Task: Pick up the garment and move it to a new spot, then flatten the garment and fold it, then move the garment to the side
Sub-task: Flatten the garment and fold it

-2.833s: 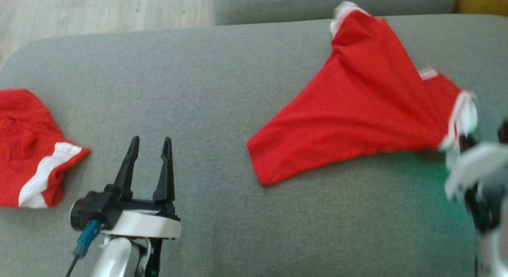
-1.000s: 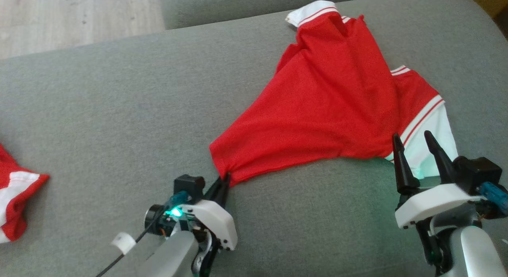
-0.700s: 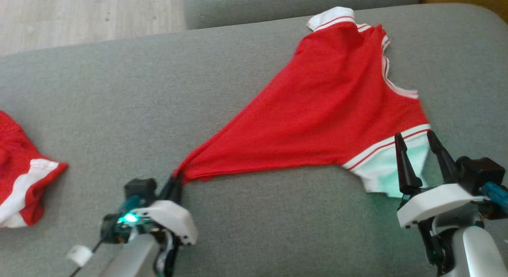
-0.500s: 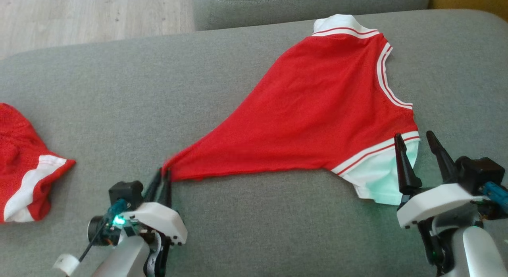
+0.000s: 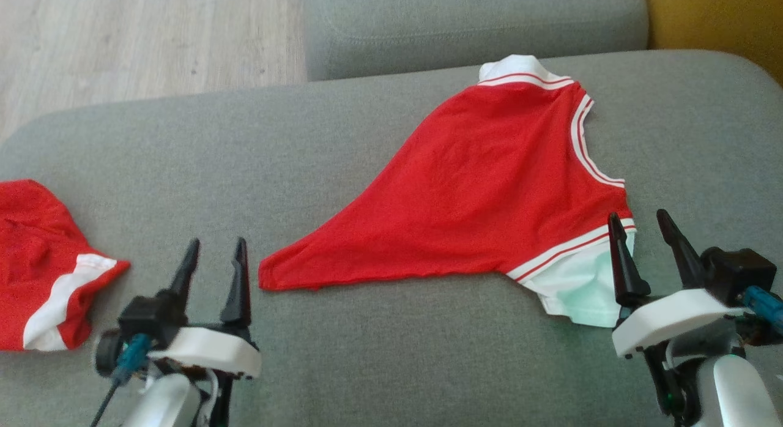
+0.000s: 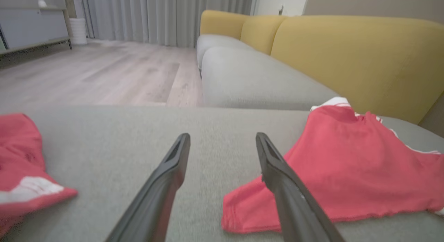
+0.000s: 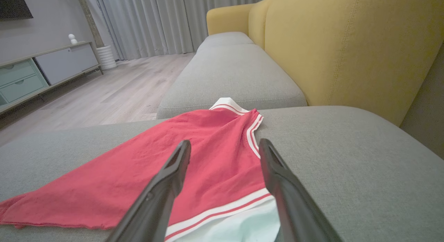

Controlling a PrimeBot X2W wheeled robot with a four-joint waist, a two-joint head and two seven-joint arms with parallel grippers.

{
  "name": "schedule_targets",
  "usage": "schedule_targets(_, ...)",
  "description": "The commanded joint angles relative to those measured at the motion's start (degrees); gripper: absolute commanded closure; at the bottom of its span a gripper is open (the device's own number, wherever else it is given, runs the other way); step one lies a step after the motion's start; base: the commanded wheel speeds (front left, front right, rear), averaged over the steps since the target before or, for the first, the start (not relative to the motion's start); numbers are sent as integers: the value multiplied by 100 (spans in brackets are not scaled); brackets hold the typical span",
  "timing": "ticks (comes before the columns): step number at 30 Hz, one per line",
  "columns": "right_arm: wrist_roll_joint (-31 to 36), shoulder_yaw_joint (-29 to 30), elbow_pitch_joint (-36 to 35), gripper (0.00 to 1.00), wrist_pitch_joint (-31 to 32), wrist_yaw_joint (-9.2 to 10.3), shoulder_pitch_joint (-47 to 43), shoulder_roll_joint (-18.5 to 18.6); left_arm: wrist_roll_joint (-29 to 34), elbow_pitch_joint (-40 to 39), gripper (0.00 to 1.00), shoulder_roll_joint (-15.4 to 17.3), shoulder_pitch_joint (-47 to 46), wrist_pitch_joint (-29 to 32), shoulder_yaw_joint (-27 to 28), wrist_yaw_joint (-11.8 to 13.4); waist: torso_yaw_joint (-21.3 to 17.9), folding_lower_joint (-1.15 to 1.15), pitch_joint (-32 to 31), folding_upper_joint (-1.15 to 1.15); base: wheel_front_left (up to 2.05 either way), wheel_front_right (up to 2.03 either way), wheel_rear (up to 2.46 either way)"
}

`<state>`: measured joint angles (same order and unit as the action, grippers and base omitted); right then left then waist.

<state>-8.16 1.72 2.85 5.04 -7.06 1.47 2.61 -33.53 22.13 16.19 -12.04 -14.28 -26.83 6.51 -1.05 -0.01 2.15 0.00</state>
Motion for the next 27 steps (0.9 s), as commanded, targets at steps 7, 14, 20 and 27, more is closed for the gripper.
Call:
schedule_targets(7, 121, -206, -150, 0, -97, -43, -32, 27, 425, -889, 0, 279, 383, -71, 883, 115, -8, 1, -229, 0, 0, 0, 0)
schedule_targets(14, 157, -271, -109, 0, -124, -43, -64, 27, 397, -929, 0, 257, 574, -71, 929, 131, -19, 1, -244, 0, 0, 0, 0)
schedule_targets(20, 149, -293, -113, 0, -107, -43, -72, 27, 382, -937, 0, 225, 609, -71, 907, 147, -27, 1, -223, 0, 0, 0, 0)
schedule_targets(27, 132, -326, -193, 0, -77, -43, -36, 27, 385, -933, 0, 125, 524, 2, 770, 123, -46, 1, -71, 0, 0, 0, 0)
